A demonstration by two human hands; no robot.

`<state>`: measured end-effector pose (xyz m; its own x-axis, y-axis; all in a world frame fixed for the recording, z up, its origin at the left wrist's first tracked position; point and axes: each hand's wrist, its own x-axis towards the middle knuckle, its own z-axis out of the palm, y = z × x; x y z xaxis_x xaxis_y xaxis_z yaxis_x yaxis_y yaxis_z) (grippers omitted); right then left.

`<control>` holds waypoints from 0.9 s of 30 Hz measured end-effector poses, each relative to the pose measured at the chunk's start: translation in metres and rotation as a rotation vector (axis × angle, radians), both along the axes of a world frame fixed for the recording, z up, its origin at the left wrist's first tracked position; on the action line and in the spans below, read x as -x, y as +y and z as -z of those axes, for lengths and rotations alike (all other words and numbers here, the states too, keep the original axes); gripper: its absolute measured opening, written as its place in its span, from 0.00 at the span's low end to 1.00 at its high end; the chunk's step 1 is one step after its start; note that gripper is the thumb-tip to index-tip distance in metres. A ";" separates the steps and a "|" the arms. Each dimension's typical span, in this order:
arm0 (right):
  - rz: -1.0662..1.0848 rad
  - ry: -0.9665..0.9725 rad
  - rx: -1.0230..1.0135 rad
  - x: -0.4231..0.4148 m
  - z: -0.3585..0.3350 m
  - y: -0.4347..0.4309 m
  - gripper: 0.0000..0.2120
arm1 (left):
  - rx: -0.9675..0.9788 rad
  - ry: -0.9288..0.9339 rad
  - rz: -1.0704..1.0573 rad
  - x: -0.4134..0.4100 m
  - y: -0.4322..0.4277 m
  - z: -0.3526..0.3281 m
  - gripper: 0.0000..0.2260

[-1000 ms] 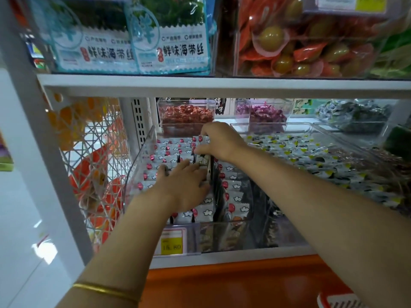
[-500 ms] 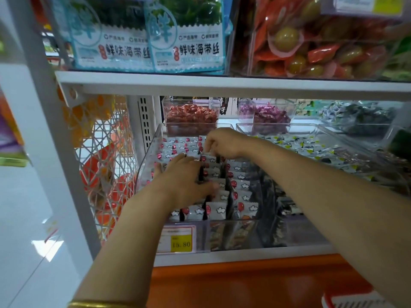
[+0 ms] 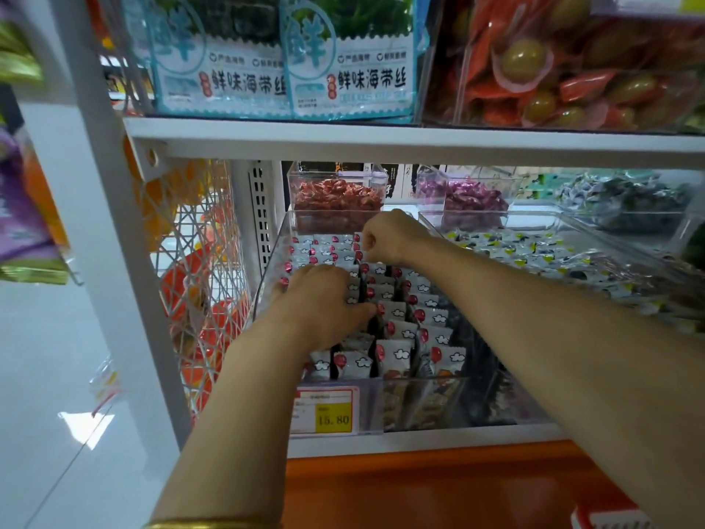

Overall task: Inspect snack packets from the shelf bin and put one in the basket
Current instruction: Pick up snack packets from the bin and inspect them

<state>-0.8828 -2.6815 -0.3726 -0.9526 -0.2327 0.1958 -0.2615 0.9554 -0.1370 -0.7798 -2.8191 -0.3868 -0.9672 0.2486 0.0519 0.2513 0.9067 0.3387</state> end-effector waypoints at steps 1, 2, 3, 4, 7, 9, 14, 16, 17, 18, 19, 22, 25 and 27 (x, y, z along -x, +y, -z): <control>0.003 0.001 -0.029 0.001 0.001 -0.002 0.05 | -0.016 0.009 -0.002 0.000 0.000 0.000 0.20; 0.004 0.010 -0.032 0.001 0.001 -0.003 0.05 | -0.025 0.021 -0.002 -0.001 -0.001 0.000 0.20; 0.004 0.025 -0.013 0.001 0.000 -0.003 0.06 | -0.030 0.037 0.000 -0.001 -0.001 0.000 0.20; 0.001 0.049 0.031 0.000 -0.002 -0.002 0.07 | -0.043 0.054 -0.001 -0.001 -0.002 0.001 0.21; 0.012 0.210 0.217 -0.010 -0.012 0.004 0.06 | -0.181 0.118 -0.038 -0.004 -0.003 -0.002 0.19; 0.042 0.361 0.324 -0.024 -0.017 0.010 0.04 | -0.255 0.194 -0.057 -0.007 -0.003 -0.005 0.16; 0.094 0.506 0.758 -0.080 -0.015 0.026 0.07 | -0.457 0.269 -0.086 -0.019 0.001 -0.008 0.20; 0.102 0.413 0.984 -0.105 -0.011 0.032 0.10 | -0.526 0.247 -0.072 -0.024 0.003 -0.007 0.20; 0.113 0.338 1.096 -0.117 -0.009 0.034 0.09 | -0.578 0.213 -0.066 -0.027 0.005 -0.007 0.20; 0.119 0.255 1.201 -0.127 -0.005 0.036 0.07 | -0.657 0.155 -0.064 -0.029 0.007 -0.006 0.21; 0.114 0.180 1.294 -0.135 -0.002 0.037 0.06 | -0.762 0.076 -0.071 -0.031 0.008 -0.004 0.21; 0.090 0.045 1.483 -0.155 0.006 0.039 0.05 | -1.053 -0.158 -0.107 -0.037 0.007 -0.002 0.14; 0.049 -0.028 1.591 -0.169 0.006 0.045 0.04 | -1.193 -0.256 -0.091 -0.041 0.005 -0.001 0.08; 0.008 -0.080 1.659 -0.175 0.005 0.047 0.04 | -1.289 -0.314 -0.086 -0.042 0.003 -0.003 0.08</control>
<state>-0.7079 -2.6342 -0.3777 -0.9720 0.1695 0.1630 -0.2001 -0.2324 -0.9518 -0.7382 -2.8164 -0.3842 -0.9915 0.1278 -0.0241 -0.0365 -0.0957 0.9947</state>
